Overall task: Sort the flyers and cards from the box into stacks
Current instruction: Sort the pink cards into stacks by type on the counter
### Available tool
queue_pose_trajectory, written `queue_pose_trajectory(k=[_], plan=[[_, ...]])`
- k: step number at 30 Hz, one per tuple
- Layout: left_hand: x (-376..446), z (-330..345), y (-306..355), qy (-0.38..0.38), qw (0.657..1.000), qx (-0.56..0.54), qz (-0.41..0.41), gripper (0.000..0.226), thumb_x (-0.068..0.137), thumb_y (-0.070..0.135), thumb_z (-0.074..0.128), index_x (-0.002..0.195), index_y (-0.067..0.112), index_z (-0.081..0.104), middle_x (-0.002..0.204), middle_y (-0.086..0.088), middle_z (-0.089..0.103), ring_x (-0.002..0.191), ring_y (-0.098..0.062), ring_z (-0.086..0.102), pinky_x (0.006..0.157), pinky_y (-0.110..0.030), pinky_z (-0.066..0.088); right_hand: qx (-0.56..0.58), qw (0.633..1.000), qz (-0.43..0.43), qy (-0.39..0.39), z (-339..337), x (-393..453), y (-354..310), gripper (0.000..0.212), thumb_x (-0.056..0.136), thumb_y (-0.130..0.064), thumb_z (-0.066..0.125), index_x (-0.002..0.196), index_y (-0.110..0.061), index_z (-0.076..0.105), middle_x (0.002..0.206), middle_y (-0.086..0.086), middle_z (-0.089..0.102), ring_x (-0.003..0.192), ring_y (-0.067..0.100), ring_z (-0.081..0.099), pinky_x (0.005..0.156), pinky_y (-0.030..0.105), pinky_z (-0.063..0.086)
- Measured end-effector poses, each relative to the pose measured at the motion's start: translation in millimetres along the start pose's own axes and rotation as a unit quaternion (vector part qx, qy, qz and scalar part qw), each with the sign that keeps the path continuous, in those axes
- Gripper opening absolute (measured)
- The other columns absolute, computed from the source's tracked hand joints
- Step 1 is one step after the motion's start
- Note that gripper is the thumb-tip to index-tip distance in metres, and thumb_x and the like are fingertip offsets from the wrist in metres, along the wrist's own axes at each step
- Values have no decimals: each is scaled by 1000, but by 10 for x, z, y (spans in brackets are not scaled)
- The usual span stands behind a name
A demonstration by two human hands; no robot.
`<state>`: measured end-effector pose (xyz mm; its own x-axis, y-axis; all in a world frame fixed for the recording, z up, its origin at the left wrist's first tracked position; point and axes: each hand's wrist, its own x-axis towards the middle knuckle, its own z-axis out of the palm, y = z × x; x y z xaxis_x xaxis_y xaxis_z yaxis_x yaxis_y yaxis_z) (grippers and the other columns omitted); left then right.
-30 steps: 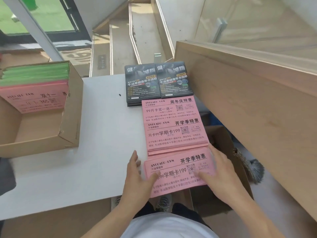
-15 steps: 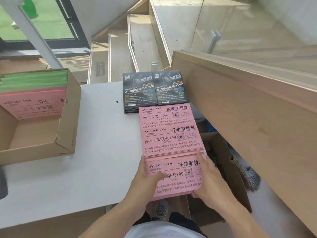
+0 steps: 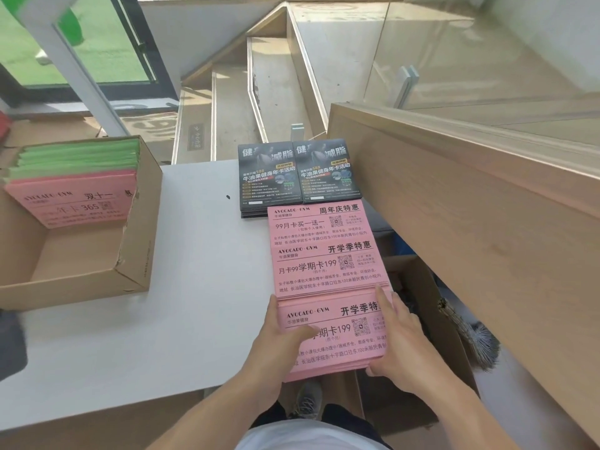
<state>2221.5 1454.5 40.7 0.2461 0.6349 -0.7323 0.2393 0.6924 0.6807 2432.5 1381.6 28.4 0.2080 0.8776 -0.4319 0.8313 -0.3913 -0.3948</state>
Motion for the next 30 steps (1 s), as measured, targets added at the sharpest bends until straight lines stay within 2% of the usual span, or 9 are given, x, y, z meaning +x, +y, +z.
queue_pose_trajectory(k=[4,7,9,11,14,20,26,28,30], plan=[[10,-19,107,14,1000,-4,-6,73,93,18,71,144,49,28,112,27,66,102,-9,71,76,-31,58,17,999,33,-5,-93,40,-97,139,69,-65,81,152,-38,-27,165,-6,-21,155,25,-5,123,55,19],[90,-50,276,32,999,-3,12,90,97,18,67,158,43,6,101,32,58,90,-5,71,58,-23,53,93,993,42,61,-142,293,-198,120,74,-72,71,158,-39,-8,169,-5,-6,155,24,1,122,55,17],[142,-47,370,31,999,2,23,83,98,15,64,158,39,11,98,30,59,80,0,70,51,-18,50,143,984,51,87,-171,481,-229,98,81,-72,62,157,-45,6,167,-3,13,154,28,13,119,58,22],[183,-20,405,31,998,27,46,59,98,12,63,140,40,32,105,25,66,80,-1,73,54,-18,53,196,974,50,102,-181,605,-216,74,84,-71,58,148,-52,25,153,-10,42,145,24,35,114,58,35],[177,-2,418,35,997,41,58,54,95,13,65,133,42,40,118,18,69,94,-9,74,67,-28,59,211,971,49,105,-182,626,-201,56,94,-51,62,143,-48,35,140,-17,51,136,13,43,110,49,42],[154,-22,344,30,996,54,72,51,98,13,63,97,53,32,101,30,57,95,-5,67,67,-26,52,209,970,61,105,-148,554,-184,59,94,-40,66,143,-47,33,139,-15,52,134,13,46,109,50,45],[155,-31,284,46,995,35,86,56,98,11,63,129,47,34,103,31,52,92,0,62,70,-28,51,247,963,52,97,-157,504,-198,64,92,-39,69,144,-47,32,145,-14,46,137,11,42,112,50,42],[145,-34,275,50,994,37,88,76,98,12,64,155,38,21,116,30,54,88,5,58,67,-25,49,214,970,60,100,-144,457,-197,80,88,-46,72,151,-45,22,158,-7,31,147,18,30,117,56,34],[129,-49,228,49,994,43,84,89,96,13,68,160,36,9,122,30,53,83,9,55,71,-25,51,160,982,68,67,-170,364,-198,104,80,-51,79,156,-44,7,167,-7,8,154,23,14,120,57,22]])
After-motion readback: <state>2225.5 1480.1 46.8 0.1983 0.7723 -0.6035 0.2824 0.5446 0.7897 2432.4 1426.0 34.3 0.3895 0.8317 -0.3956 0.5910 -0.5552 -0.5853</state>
